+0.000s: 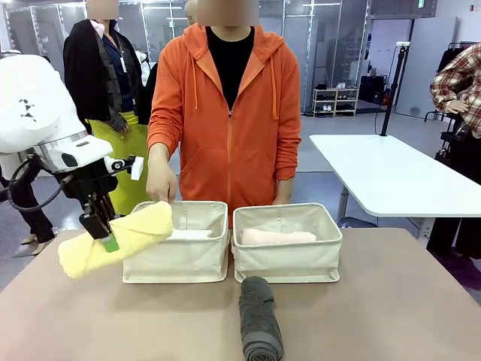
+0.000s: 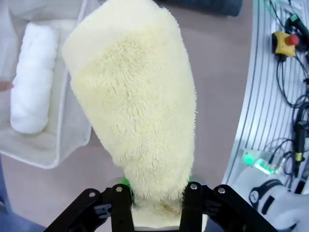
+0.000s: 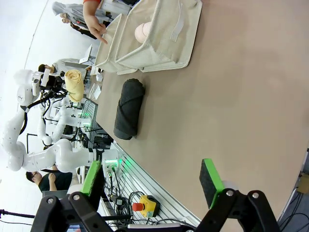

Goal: Divide the towels into two baskets.
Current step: Pick up one hotel-folded towel from the bottom of the table and place it in the Fabric basket indicated by the person.

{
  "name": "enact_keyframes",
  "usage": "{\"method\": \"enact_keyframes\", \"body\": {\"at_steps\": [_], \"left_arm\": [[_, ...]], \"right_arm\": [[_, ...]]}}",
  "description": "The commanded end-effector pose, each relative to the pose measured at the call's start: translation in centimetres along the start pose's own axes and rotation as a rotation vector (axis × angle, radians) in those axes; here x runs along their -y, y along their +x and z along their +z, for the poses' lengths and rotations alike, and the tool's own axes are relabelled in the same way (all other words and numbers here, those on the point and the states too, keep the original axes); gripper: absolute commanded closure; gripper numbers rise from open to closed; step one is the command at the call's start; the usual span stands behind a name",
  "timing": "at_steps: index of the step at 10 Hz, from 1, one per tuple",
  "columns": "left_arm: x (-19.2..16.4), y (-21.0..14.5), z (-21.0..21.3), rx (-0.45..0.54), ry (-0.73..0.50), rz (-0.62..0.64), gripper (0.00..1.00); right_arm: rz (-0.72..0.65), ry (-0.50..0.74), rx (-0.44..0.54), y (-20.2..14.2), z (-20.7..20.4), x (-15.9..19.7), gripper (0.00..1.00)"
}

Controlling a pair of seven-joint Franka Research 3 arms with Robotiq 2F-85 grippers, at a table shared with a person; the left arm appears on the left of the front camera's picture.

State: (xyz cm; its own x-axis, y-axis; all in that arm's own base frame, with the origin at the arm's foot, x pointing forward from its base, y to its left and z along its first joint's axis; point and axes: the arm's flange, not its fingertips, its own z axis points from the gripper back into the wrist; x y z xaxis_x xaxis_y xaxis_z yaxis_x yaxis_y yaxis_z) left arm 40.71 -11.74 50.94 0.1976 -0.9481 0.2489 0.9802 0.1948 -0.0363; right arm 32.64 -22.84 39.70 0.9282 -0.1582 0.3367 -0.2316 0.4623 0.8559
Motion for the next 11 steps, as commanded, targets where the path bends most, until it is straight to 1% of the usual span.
{"method": "enact_keyframes", "body": {"at_steps": [1, 3, 4, 5, 6, 7, 8, 9, 10, 11], "left_arm": [[0.1, -0.7, 0.3, 0.011, 0.001, 0.05, 0.78], [0.1, -0.7, 0.3, 0.011, 0.001, 0.05, 0.78], [-0.1, -0.2, -0.1, 0.0, -0.004, 0.01, 0.6], [0.7, 1.2, 0.2, -0.086, 0.056, -0.135, 0.6], [-0.3, 2.5, 0.6, -0.114, 0.146, -0.223, 0.6], [-2.7, 3.8, 0.7, -0.134, 0.158, -0.269, 0.6], [-4.7, 4.9, 0.4, -0.188, 0.179, -0.337, 0.6], [-7.2, 5.8, -0.2, -0.227, 0.21, -0.351, 0.6], [-9.3, 6.7, -1.0, -0.226, 0.206, -0.37, 0.6], [-11.3, 7.8, -1.9, -0.201, 0.183, -0.401, 0.6]], "right_arm": [[0.004, 0.0, -0.005, -0.1, 0.0, -0.2, 0.0], [0.004, 0.0, -0.005, -0.1, 0.0, -0.2, 0.0], [0.004, 0.0, -0.005, -0.1, 0.0, -0.2, 0.0], [0.004, 0.0, -0.005, -0.1, 0.0, -0.2, 0.0], [0.004, 0.0, -0.005, -0.1, 0.0, -0.2, 0.0], [0.004, 0.0, -0.005, -0.1, 0.0, -0.2, 0.0], [0.004, 0.0, -0.005, -0.1, 0.0, -0.2, 0.0], [0.004, 0.0, -0.005, -0.1, 0.0, -0.2, 0.0], [0.004, 0.0, -0.005, -0.1, 0.0, -0.2, 0.0], [0.004, 0.0, -0.005, -0.1, 0.0, -0.2, 0.0]]}}
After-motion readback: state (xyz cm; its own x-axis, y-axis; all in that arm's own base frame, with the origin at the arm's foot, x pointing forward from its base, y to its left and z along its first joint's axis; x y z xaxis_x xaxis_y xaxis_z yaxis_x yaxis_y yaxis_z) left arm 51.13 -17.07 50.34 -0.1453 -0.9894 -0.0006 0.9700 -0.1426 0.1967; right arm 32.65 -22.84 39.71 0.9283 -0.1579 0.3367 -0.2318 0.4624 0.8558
